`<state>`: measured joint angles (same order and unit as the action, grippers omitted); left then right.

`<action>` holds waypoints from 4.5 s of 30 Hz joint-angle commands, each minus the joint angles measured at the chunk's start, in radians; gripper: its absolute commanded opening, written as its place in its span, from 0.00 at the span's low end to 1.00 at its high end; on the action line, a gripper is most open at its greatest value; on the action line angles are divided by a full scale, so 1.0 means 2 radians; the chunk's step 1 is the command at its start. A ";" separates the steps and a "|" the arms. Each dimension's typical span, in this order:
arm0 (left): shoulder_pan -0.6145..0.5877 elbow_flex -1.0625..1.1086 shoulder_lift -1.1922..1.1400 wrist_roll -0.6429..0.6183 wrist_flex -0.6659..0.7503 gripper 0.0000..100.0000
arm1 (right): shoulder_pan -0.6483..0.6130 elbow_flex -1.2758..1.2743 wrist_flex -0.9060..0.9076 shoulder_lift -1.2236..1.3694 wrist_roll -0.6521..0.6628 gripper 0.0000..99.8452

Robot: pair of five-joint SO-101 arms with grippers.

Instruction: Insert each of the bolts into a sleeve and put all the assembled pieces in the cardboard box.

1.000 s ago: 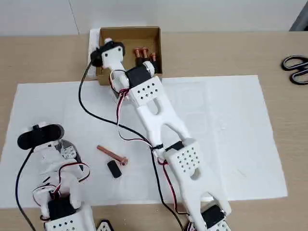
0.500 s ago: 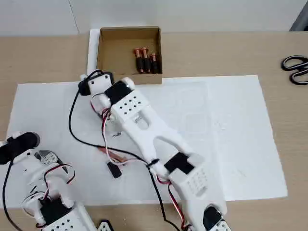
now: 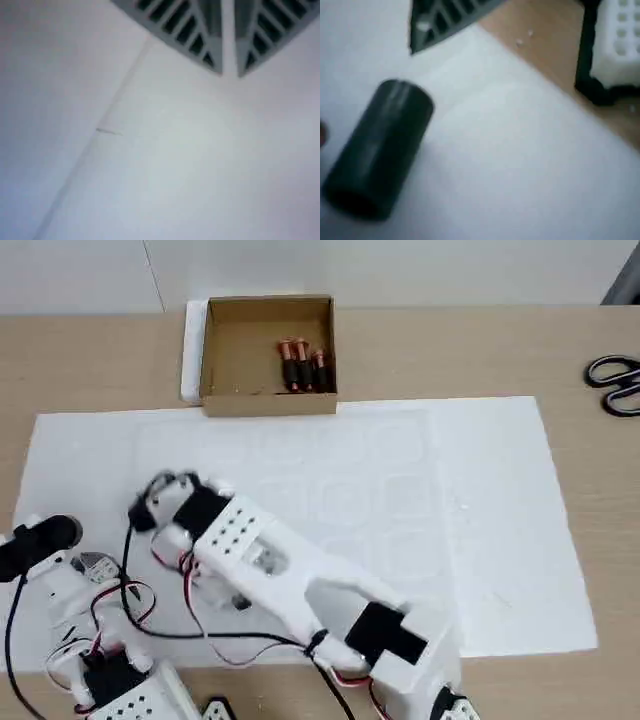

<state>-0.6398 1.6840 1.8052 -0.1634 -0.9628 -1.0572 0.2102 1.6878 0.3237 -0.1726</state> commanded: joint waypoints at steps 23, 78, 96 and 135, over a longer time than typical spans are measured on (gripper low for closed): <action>-0.003 -0.012 0.006 0.002 -0.001 0.01 | 0.076 -0.003 -0.062 -0.011 -0.004 0.16; -0.002 -0.012 0.006 0.002 -0.001 0.01 | 0.101 0.058 -0.102 0.126 -0.003 0.02; -0.001 -0.012 0.006 0.002 0.000 0.01 | 0.154 0.124 0.000 0.122 0.282 0.00; -0.001 -0.012 0.006 0.002 0.001 0.01 | 0.163 0.218 -0.007 0.161 0.633 0.26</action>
<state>-0.6398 1.6840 1.8052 -0.1634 -0.9628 -0.7258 0.6030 1.6771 0.6644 1.0886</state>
